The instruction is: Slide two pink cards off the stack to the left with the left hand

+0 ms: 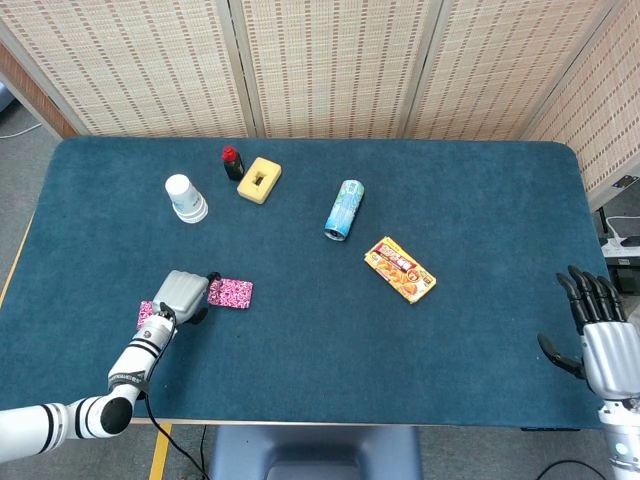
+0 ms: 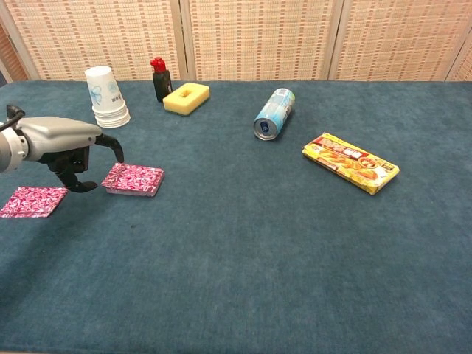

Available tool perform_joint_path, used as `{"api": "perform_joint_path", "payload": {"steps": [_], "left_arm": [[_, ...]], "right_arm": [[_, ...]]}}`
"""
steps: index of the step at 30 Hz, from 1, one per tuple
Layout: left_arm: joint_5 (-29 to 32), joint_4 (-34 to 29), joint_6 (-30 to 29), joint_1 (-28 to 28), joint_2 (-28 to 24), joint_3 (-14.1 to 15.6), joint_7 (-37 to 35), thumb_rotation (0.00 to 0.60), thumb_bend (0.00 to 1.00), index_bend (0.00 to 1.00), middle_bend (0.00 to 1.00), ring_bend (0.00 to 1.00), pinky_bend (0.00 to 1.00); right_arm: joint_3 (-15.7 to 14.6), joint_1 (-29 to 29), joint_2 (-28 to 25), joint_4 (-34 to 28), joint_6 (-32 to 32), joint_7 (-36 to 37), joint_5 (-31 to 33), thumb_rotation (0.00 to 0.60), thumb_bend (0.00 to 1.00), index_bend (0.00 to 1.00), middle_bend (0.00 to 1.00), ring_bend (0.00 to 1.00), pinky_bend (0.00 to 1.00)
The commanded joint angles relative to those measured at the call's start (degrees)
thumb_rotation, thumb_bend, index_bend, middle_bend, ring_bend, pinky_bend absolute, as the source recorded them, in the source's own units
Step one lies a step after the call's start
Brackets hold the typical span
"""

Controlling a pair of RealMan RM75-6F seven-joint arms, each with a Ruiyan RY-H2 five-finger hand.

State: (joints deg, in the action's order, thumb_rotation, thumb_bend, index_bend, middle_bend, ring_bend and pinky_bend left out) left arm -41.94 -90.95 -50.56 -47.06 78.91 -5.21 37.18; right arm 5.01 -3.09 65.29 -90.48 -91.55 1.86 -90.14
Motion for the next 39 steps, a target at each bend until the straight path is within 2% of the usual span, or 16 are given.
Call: {"api": "perform_joint_path", "payload": {"steps": [1,4,5,8,16,19,30,39], "left_arm": [[1.6,-0.5,2.2,-1.3,-1.8,-0.2,-0.3,0.600,0.39,0.33,1.00,1.00,1.00],[3.1,-1.2,4.2,-2.4,-3.5,0.1,-0.5,0.600,0.39,0.52,1.00,1.00,1.00],[3.1,-1.5,4.6,-2.7,-4.0,0.1,-0.9,0.600,0.38,0.56,1.00,1.00,1.00],[2.5,-2.0,4.6,-3.0,-4.7,0.4,-1.7,0.600,0.38,0.56,1.00,1.00,1.00],[2.7,-2.4,3.6,-4.1,-3.8,1.0,-2.6,0.600,0.38,0.32,1.00,1.00,1.00],[2.6,-2.1,3.2,-4.1,-3.0,1.1,-3.6,0.600,0.39,0.26,1.00,1.00,1.00],[3.8,-1.2,2.7,-5.4,-0.4,1.3,-4.8,0.600,0.38,0.20,1.00,1.00,1.00],[5.2,-0.9,2.2,-6.0,0.4,1.7,-5.3,0.600,0.38,0.11,1.00,1.00,1.00]], "right_arm": [[-0.1,0.0,0.0,-0.1,0.0,-0.1,-0.1,0.600,0.22,0.00,0.00,0.00,0.05],[-0.1,0.0,0.0,0.0,0.1,-0.1,-0.1,0.600,0.22,0.00,0.00,0.00,0.05],[-0.1,0.0,0.0,0.0,0.1,-0.2,0.0,0.600,0.22,0.00,0.00,0.00,0.05],[0.0,-0.2,0.1,0.1,0.4,-0.4,0.2,0.600,0.22,0.00,0.00,0.00,0.05],[-0.1,-0.3,0.3,0.0,0.7,-1.0,0.3,0.600,0.22,0.00,0.00,0.00,0.05],[-0.1,-0.3,0.2,-0.1,0.8,-0.8,0.4,0.600,0.22,0.00,0.00,0.00,0.05],[-0.1,-0.3,0.2,-0.1,0.8,-0.8,0.3,0.600,0.22,0.00,0.00,0.00,0.05],[-0.1,-0.3,0.0,-0.1,0.8,-0.5,0.4,0.600,0.22,0.00,0.00,0.00,0.05]]}}
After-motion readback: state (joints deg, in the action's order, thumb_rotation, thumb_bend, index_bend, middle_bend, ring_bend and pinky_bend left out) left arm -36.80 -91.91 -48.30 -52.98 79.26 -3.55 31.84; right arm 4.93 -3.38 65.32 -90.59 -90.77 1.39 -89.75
